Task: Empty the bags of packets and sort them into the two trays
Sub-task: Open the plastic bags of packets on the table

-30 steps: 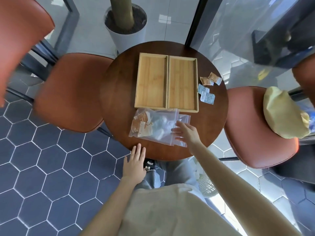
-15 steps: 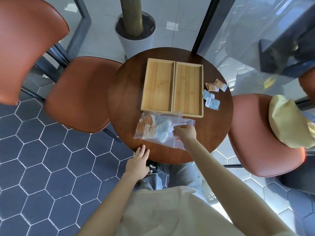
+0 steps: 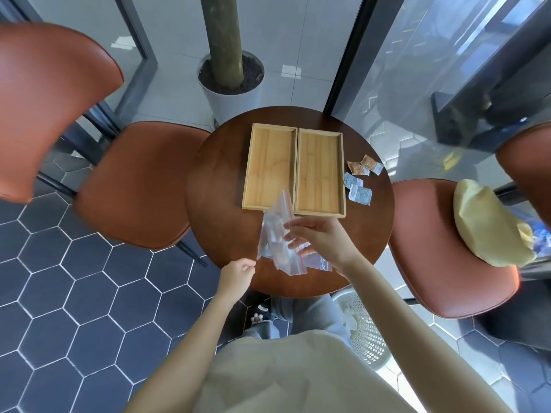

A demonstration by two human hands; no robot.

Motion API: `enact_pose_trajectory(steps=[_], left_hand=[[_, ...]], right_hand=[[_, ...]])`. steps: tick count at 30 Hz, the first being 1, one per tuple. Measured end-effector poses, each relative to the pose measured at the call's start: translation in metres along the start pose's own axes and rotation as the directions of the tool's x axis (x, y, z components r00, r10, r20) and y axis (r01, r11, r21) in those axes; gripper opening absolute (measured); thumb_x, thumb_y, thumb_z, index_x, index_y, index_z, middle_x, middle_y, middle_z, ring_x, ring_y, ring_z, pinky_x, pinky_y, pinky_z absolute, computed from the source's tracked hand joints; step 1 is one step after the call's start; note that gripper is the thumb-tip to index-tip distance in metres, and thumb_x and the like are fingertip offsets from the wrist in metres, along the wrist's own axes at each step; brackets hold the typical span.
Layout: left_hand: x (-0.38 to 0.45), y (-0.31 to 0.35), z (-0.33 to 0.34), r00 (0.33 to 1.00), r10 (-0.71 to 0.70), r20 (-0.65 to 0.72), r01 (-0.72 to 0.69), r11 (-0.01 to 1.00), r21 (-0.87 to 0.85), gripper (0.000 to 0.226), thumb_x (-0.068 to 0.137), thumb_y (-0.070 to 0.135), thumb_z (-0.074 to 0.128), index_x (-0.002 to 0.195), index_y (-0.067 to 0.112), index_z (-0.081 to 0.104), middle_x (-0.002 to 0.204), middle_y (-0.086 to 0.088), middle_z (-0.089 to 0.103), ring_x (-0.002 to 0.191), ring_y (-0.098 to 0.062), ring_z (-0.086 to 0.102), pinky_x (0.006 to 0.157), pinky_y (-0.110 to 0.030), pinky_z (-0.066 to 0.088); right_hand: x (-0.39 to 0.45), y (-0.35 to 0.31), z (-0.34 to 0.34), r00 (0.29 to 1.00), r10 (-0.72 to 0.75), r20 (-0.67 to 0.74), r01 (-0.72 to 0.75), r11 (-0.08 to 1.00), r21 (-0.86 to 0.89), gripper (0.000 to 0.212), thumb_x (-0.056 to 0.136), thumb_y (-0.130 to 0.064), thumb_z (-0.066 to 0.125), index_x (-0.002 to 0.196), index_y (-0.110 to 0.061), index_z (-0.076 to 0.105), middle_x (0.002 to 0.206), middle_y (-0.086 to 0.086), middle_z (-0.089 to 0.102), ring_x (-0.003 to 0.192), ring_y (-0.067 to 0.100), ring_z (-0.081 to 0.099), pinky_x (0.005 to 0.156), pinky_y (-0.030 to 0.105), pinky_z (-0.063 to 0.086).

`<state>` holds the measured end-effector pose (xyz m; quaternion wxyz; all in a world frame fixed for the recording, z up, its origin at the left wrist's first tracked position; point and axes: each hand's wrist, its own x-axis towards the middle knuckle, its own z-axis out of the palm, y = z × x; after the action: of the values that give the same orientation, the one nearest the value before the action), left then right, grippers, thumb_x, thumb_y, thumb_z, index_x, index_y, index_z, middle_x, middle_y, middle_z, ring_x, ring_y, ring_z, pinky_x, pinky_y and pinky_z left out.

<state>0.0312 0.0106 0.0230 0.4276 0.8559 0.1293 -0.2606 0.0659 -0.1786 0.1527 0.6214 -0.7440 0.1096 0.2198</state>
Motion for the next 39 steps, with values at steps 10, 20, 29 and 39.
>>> enact_pose_trajectory(steps=[10,20,29,39], left_hand=[[-0.046,0.075,-0.018,0.985,0.154,-0.081,-0.174,0.894,-0.413,0.001,0.077,0.026,0.069,0.076,0.026,0.07,0.072,0.005,0.07,0.068,-0.007,0.066,0.056,-0.019,0.052],[-0.056,0.087,-0.017,0.908,0.398,-0.13,-0.396,0.917,0.041,0.018,0.069,0.025,0.079,0.081,0.014,0.072,0.066,0.005,0.065,0.058,0.0,0.057,0.055,-0.006,0.044],[-0.055,0.091,-0.034,0.964,0.217,0.157,-0.173,0.952,-0.254,0.011,0.071,0.012,0.078,0.081,0.014,0.073,0.073,-0.002,0.073,0.062,-0.004,0.069,0.051,-0.014,0.053],[-0.058,0.095,-0.032,0.988,0.042,0.152,0.01,0.946,-0.325,0.008,0.075,0.005,0.071,0.072,0.012,0.072,0.071,-0.008,0.072,0.06,-0.013,0.071,0.052,-0.021,0.057]], right_hand=[[-0.016,0.034,0.022,0.975,0.087,-0.205,-0.068,0.993,0.1,0.006,0.08,-0.002,0.067,0.081,-0.004,0.073,0.067,0.01,0.071,0.055,0.01,0.069,0.055,0.022,0.059],[-0.019,0.033,0.02,0.965,0.196,-0.173,-0.171,0.974,0.149,0.01,0.07,-0.008,0.079,0.076,-0.003,0.073,0.06,0.004,0.07,0.05,0.008,0.067,0.051,0.018,0.057],[-0.019,0.033,0.006,0.962,0.255,0.096,-0.269,0.945,0.187,0.014,0.065,-0.018,0.081,0.064,-0.011,0.069,0.061,0.002,0.07,0.06,0.011,0.067,0.062,0.024,0.059],[-0.025,0.043,0.006,0.967,0.222,0.127,-0.252,0.912,0.324,0.015,0.082,-0.006,0.066,0.069,-0.007,0.058,0.066,0.008,0.07,0.062,0.015,0.069,0.064,0.027,0.06]])
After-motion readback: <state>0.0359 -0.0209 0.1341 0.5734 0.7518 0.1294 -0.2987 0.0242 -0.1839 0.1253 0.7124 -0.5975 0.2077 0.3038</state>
